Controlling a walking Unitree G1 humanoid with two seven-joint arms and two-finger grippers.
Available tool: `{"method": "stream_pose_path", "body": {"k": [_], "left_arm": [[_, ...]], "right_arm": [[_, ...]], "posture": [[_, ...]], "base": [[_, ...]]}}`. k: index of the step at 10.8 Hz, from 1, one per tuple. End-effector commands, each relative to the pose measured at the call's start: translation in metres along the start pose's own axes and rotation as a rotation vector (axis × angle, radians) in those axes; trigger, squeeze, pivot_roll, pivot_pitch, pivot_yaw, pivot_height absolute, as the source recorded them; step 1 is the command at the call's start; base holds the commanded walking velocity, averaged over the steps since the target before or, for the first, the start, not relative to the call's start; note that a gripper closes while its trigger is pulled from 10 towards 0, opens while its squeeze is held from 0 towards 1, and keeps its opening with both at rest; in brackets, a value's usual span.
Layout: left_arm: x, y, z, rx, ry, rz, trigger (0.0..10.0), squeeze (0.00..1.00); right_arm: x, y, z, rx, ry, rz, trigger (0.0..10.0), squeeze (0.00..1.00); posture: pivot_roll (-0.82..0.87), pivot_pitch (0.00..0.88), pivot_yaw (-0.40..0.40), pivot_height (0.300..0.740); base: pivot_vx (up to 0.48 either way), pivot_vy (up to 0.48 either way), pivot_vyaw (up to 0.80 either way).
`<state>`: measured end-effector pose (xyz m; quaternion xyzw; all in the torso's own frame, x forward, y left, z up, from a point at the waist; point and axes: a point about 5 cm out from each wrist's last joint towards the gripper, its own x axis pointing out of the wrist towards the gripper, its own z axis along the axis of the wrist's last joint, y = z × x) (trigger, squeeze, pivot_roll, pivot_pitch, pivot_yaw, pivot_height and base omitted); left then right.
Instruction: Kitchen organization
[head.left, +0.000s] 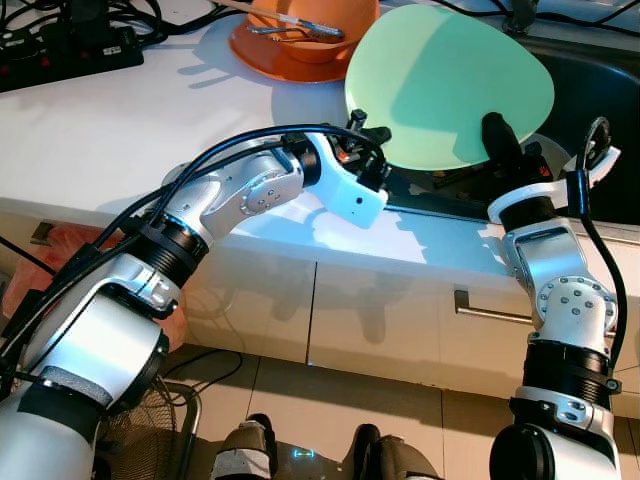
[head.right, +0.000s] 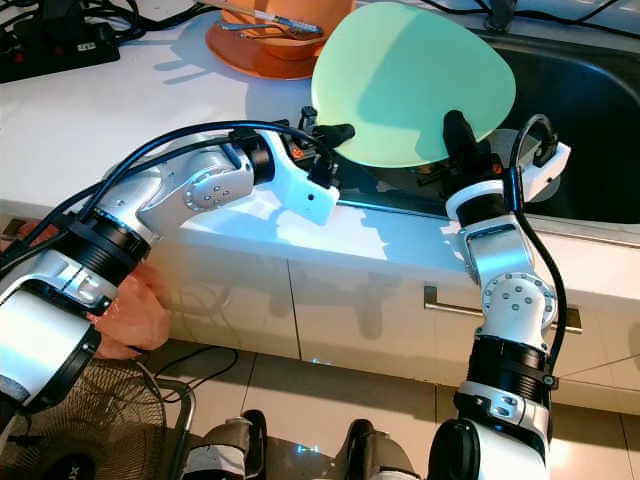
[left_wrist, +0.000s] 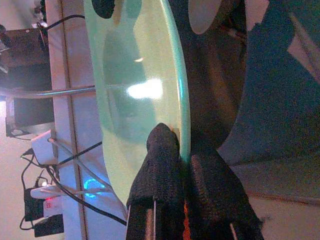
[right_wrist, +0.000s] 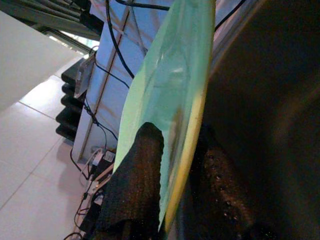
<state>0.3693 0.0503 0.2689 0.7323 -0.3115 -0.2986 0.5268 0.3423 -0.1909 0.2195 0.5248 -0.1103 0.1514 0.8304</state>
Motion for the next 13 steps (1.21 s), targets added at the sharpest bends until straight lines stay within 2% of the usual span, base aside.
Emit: {"method": "stream_pose_path", "body": {"k": [1, 6, 8, 9, 10, 13], "left_arm": [[0.001, 0.011, 0.000, -0.003, -0.009, 0.025, 10.0, 1.00], [0.001, 0.011, 0.000, -0.012, -0.009, 0.023, 10.0, 1.00], [0.000, 0.011, 0.001, -0.015, -0.013, 0.024, 10.0, 1.00], [0.000, 0.009, 0.002, -0.014, -0.015, 0.022, 10.0, 0.92], [0.000, 0.007, 0.003, -0.015, -0.016, 0.021, 10.0, 0.00], [-0.006, -0.001, 0.002, -0.037, -0.010, 0.003, 10.0, 0.00]], "right_arm": [[-0.005, -0.008, -0.007, 0.005, 0.030, -0.028, 10.0, 0.00], [-0.005, -0.009, -0.006, 0.014, 0.023, -0.035, 10.0, 0.00], [-0.004, -0.010, -0.002, 0.046, -0.005, -0.046, 10.0, 0.00], [-0.003, -0.012, 0.007, 0.071, -0.066, -0.071, 10.0, 0.00], [-0.003, -0.017, 0.020, 0.089, -0.134, -0.107, 10.0, 0.00], [-0.005, -0.026, 0.044, 0.079, -0.247, -0.168, 10.0, 0.00]], "posture": [[0.21, 0.220, -0.022, 0.740], [0.21, 0.222, -0.024, 0.740], [0.21, 0.222, -0.025, 0.740], [0.21, 0.223, -0.026, 0.740], [0.21, 0.224, -0.027, 0.740], [0.21, 0.226, -0.030, 0.740]], "base": [[0.000, 0.000, 0.00], [0.000, 0.000, 0.00], [0.000, 0.000, 0.00], [0.000, 0.000, 0.00], [0.000, 0.000, 0.00], [0.000, 0.000, 0.00]]}}
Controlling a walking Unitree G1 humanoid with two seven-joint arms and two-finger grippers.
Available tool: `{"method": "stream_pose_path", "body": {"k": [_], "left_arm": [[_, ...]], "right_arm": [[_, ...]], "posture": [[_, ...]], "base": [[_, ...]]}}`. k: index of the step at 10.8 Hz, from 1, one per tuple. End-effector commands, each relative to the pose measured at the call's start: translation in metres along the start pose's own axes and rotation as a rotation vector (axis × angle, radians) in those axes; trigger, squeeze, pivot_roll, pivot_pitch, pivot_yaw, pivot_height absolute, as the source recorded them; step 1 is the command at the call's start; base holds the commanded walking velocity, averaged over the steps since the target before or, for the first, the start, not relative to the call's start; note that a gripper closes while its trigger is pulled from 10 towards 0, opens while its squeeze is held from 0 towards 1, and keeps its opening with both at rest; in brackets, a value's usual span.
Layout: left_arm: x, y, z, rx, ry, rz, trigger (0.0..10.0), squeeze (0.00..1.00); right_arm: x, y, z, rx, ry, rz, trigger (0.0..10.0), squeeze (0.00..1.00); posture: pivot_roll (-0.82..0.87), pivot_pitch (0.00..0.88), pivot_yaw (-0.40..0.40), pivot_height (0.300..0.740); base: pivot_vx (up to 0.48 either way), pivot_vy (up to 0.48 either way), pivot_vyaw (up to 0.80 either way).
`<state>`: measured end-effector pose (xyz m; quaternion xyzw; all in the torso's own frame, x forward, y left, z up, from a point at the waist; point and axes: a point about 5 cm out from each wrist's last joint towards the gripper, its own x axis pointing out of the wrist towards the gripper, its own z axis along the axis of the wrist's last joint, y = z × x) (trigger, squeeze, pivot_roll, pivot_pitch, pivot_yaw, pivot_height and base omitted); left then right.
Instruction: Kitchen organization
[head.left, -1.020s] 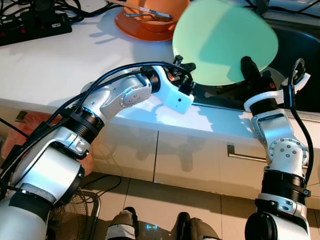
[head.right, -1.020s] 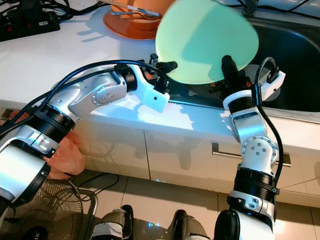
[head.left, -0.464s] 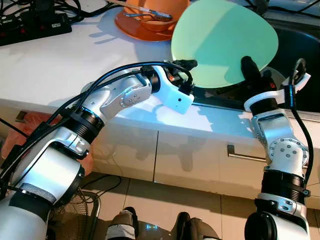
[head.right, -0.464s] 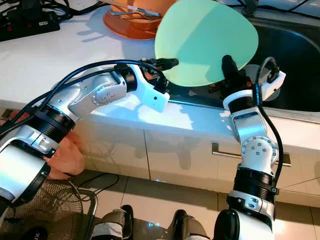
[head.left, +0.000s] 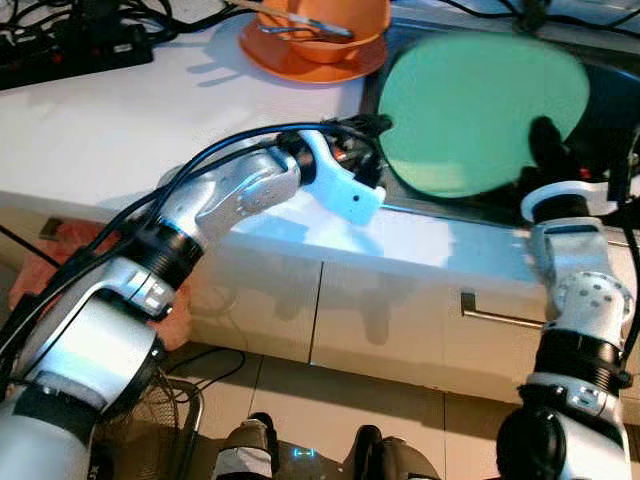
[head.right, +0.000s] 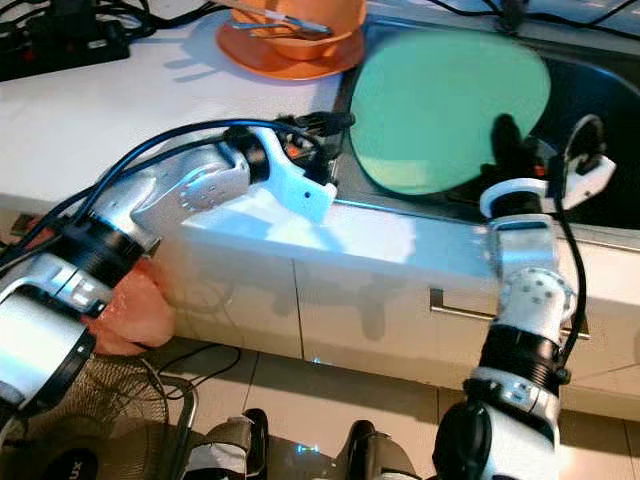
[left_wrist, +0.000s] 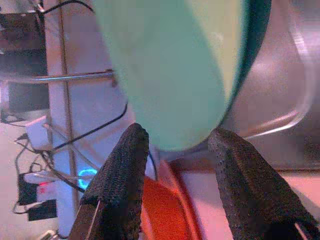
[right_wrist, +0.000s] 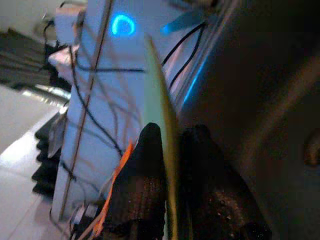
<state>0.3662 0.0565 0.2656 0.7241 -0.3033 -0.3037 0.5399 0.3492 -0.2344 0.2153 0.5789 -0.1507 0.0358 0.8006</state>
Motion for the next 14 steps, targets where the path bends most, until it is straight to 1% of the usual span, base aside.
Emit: {"method": "stream_pose_path", "body": {"k": [1, 2, 3, 5, 6, 7, 8, 9, 10, 11, 12, 13, 14], "left_arm": [[-0.004, 0.003, 0.000, -0.009, -0.004, 0.008, 10.0, 0.00], [-0.007, 0.004, -0.003, -0.029, 0.009, 0.019, 10.0, 0.00], [-0.010, 0.003, -0.007, -0.115, 0.029, 0.062, 10.0, 0.00], [-0.015, -0.003, -0.014, -0.314, 0.079, 0.125, 10.0, 0.00], [-0.020, -0.004, -0.019, -0.439, 0.115, 0.191, 10.0, 0.00], [-0.024, -0.008, -0.024, -0.623, 0.160, 0.283, 10.0, 0.00], [-0.028, -0.019, -0.024, -0.791, 0.186, 0.326, 10.0, 0.00], [-0.031, -0.028, -0.022, -0.870, 0.201, 0.342, 10.0, 0.00], [-0.036, -0.037, -0.020, -0.970, 0.230, 0.367, 10.0, 0.00], [-0.041, -0.044, -0.018, -1.022, 0.258, 0.378, 10.0, 0.00], [-0.043, -0.047, -0.017, -1.036, 0.269, 0.374, 10.0, 0.00], [-0.048, -0.051, -0.016, -1.059, 0.291, 0.374, 10.0, 0.00], [-0.050, -0.052, -0.016, -1.072, 0.305, 0.378, 10.0, 0.00]], "right_arm": [[0.000, -0.003, 0.013, -0.009, -0.055, -0.015, 10.0, 0.00], [0.000, -0.002, 0.015, -0.015, -0.064, -0.015, 10.0, 0.00], [0.001, -0.004, 0.020, -0.013, -0.084, -0.022, 10.0, 0.00], [0.002, -0.006, 0.021, 0.001, -0.096, -0.029, 10.0, 0.00], [0.002, -0.007, 0.023, 0.015, -0.108, -0.035, 10.0, 0.00], [0.001, -0.007, 0.025, 0.018, -0.120, -0.038, 10.0, 0.00], [0.001, -0.008, 0.026, 0.033, -0.141, -0.047, 10.0, 0.00], [0.001, -0.009, 0.027, 0.042, -0.148, -0.053, 10.0, 0.00], [0.000, -0.011, 0.026, 0.027, -0.147, -0.061, 10.0, 0.00], [0.000, -0.013, 0.026, 0.019, -0.149, -0.073, 10.0, 0.00], [0.000, -0.014, 0.026, 0.014, -0.151, -0.085, 8.5, 0.00], [0.000, -0.017, 0.027, 0.009, -0.164, -0.104, 1.2, 0.00], [0.000, -0.019, 0.027, -0.005, -0.162, -0.116, 0.0, 0.00]], "posture": [[0.21, 0.225, -0.029, 0.740], [0.21, 0.224, -0.028, 0.740], [0.21, 0.222, -0.027, 0.740], [0.21, 0.221, -0.025, 0.740], [0.21, 0.219, -0.023, 0.740], [0.21, 0.217, -0.022, 0.740], [0.20, 0.216, -0.020, 0.740], [0.20, 0.213, -0.020, 0.740], [0.20, 0.210, -0.019, 0.740], [0.20, 0.209, -0.018, 0.740], [0.21, 0.209, -0.019, 0.740], [0.20, 0.210, -0.018, 0.740], [0.21, 0.214, -0.020, 0.740]], "base": [[0.000, 0.000, 0.00], [0.000, 0.000, 0.00], [0.000, 0.000, 0.00], [0.000, 0.000, 0.00], [0.000, 0.000, 0.00], [0.000, 0.000, 0.00], [0.000, 0.000, 0.00], [0.000, 0.000, 0.00], [0.000, 0.000, 0.00], [0.000, 0.000, 0.00], [0.000, 0.000, 0.00], [0.000, 0.000, 0.00], [0.000, 0.000, 0.00]]}}
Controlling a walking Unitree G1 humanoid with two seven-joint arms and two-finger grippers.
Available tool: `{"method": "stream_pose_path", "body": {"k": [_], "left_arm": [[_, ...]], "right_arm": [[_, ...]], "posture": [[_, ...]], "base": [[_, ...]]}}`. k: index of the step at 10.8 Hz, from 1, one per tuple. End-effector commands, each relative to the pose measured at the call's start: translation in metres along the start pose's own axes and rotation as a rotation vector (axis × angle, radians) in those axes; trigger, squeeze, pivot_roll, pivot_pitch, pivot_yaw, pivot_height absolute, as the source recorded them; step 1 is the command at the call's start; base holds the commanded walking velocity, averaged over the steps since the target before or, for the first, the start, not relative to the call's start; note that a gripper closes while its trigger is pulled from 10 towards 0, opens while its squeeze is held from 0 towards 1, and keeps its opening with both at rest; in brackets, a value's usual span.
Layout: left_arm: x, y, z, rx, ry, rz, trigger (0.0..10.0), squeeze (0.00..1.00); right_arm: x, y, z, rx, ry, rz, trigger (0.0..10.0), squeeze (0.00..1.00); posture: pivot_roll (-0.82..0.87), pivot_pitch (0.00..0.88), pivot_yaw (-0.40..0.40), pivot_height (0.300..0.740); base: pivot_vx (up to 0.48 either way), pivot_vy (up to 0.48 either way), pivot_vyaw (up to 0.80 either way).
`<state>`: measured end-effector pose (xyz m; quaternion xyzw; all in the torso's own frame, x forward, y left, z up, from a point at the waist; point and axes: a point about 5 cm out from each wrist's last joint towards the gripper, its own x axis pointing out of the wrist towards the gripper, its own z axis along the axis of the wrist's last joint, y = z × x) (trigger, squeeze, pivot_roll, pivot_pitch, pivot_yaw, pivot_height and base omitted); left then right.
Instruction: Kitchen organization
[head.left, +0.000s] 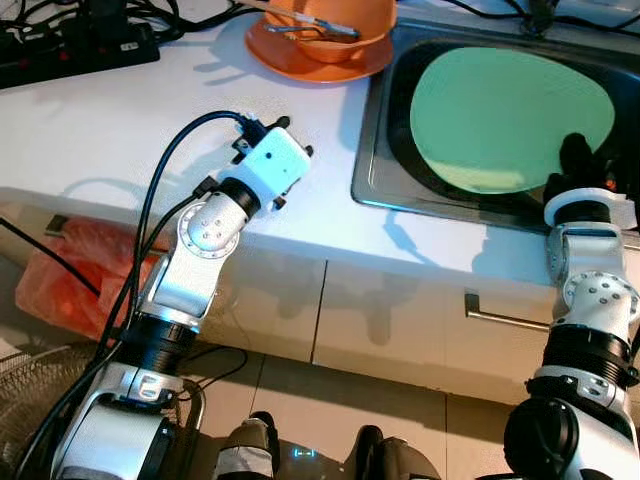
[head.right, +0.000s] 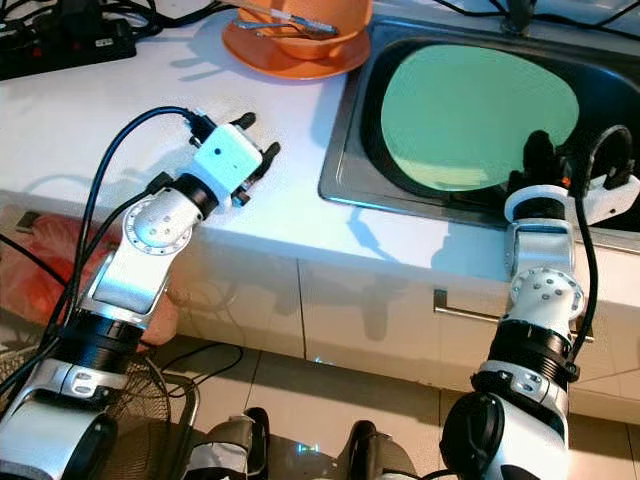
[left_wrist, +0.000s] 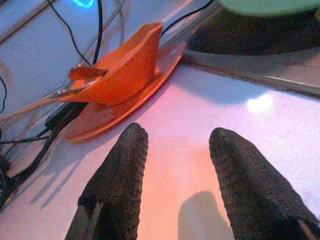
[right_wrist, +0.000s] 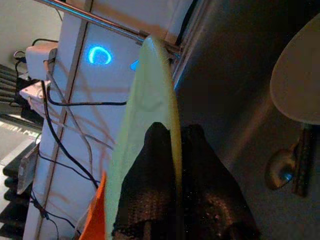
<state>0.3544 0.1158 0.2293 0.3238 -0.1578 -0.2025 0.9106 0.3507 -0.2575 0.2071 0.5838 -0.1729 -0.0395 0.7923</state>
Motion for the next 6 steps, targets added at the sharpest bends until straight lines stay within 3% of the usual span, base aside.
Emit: {"method": "stream_pose_path", "body": {"k": [1, 2, 3, 4, 6], "left_arm": [[-0.0045, -0.0027, -0.0035, -0.024, 0.024, -0.002, 10.0, 0.00], [-0.0063, -0.0039, -0.0033, -0.028, 0.035, 0.002, 10.0, 0.00], [-0.0077, -0.0055, -0.0032, -0.033, 0.042, 0.003, 10.0, 0.00], [-0.0085, -0.0061, -0.0038, -0.042, 0.045, 0.012, 10.0, 0.00], [-0.0124, -0.0088, -0.0054, -0.132, 0.054, 0.046, 10.0, 0.00]], "right_arm": [[-0.0012, -0.0050, 0.0072, -0.004, -0.033, -0.023, 0.0, 0.00], [-0.0012, -0.0056, 0.0049, -0.029, -0.018, -0.026, 0.0, 0.00], [-0.0007, -0.0083, 0.0030, -0.076, -0.006, -0.056, 9.1, 0.00], [0.0000, -0.0110, 0.0032, -0.111, -0.008, -0.077, 10.0, 0.00], [0.0042, -0.0114, 0.0103, -0.271, -0.044, -0.103, 10.0, 0.00]], "posture": [[0.21, 0.215, -0.021, 0.740], [0.21, 0.216, -0.023, 0.740], [0.21, 0.217, -0.023, 0.740], [0.21, 0.219, -0.027, 0.740], [0.21, 0.221, -0.033, 0.740]], "base": [[0.000, 0.000, 0.00], [0.000, 0.000, 0.00], [0.000, 0.000, 0.00], [0.000, 0.000, 0.00], [0.000, 0.000, 0.00]]}}
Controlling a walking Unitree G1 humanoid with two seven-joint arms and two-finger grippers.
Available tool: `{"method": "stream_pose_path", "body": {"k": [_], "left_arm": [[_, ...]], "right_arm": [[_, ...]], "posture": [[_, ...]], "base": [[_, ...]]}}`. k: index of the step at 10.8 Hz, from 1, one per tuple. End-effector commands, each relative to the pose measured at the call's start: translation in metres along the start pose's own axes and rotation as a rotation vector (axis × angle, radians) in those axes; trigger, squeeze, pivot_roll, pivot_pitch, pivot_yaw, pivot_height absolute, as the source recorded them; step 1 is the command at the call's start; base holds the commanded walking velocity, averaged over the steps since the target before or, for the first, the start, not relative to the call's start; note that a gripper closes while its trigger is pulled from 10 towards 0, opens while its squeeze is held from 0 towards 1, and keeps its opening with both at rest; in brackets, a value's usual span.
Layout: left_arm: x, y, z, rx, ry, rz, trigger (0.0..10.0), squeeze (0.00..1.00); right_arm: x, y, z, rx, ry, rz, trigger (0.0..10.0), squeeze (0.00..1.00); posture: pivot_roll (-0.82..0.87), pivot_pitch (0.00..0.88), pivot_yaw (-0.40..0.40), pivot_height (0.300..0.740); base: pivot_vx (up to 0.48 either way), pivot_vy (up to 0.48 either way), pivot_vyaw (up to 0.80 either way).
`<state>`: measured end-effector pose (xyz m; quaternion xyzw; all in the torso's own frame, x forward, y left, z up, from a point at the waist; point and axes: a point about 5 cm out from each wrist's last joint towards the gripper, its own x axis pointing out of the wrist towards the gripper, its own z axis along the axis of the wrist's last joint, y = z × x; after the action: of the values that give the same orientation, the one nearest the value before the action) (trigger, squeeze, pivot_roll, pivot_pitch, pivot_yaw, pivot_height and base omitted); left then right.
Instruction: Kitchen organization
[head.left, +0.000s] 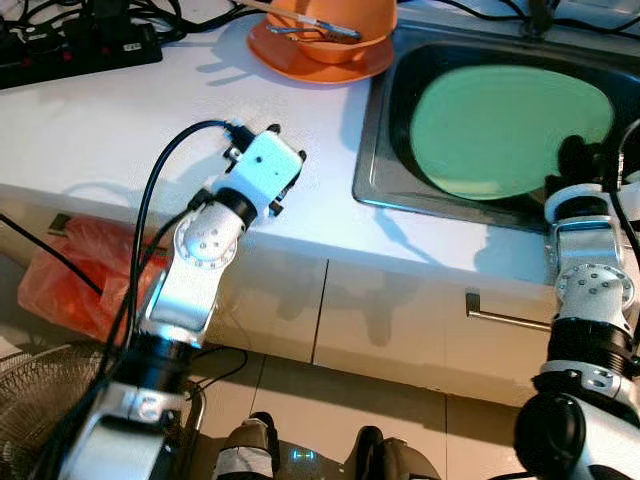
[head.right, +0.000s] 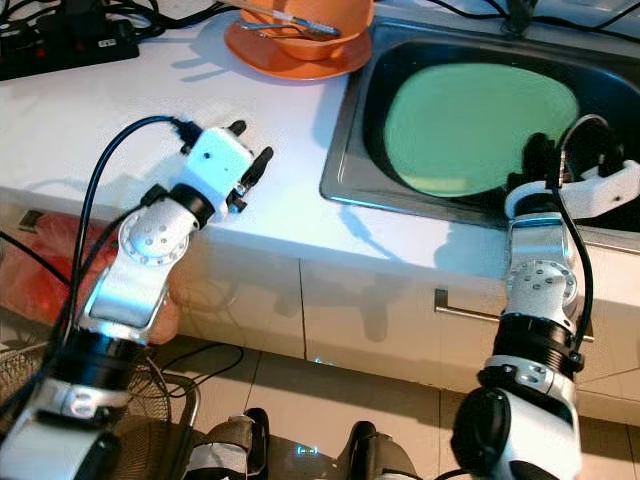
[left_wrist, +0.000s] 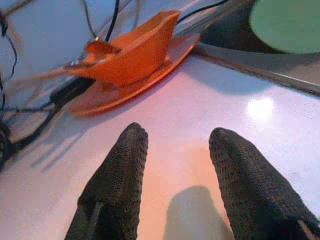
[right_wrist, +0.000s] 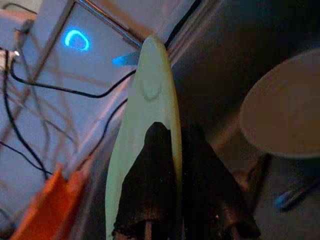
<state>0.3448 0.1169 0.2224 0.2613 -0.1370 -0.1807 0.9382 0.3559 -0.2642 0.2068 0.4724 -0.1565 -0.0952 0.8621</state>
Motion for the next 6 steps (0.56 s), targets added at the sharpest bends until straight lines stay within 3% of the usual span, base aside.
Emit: {"method": "stream_pose_path", "body": {"k": [1, 2, 4, 5, 6], "left_arm": [[-0.003, -0.005, -0.004, -0.040, 0.021, -0.003, 10.0, 0.00], [-0.003, -0.008, -0.003, -0.095, 0.022, 0.004, 10.0, 0.00], [-0.005, -0.020, -0.003, -0.345, 0.046, -0.088, 10.0, 0.00], [-0.008, -0.018, 0.004, -0.436, 0.015, -0.147, 10.0, 0.00], [-0.008, -0.005, 0.006, -0.458, 0.004, -0.140, 10.0, 0.00]], "right_arm": [[0.000, -0.006, 0.006, -0.041, -0.026, -0.025, 10.0, 0.00], [0.000, -0.004, 0.006, -0.064, -0.035, -0.017, 10.0, 0.00], [0.002, 0.002, 0.002, -0.125, -0.028, 0.015, 10.0, 0.00], [0.003, 0.005, 0.001, -0.163, -0.023, 0.039, 10.0, 0.00], [0.004, 0.009, -0.003, -0.196, -0.009, 0.067, 10.0, 0.00]], "posture": [[0.21, 0.222, -0.035, 0.740], [0.22, 0.222, -0.035, 0.740], [0.21, 0.221, -0.036, 0.740], [0.21, 0.222, -0.036, 0.740], [0.21, 0.223, -0.037, 0.740]], "base": [[0.000, 0.000, 0.00], [0.000, 0.000, 0.00], [0.000, 0.000, 0.00], [0.000, 0.000, 0.00], [0.000, 0.000, 0.00]]}}
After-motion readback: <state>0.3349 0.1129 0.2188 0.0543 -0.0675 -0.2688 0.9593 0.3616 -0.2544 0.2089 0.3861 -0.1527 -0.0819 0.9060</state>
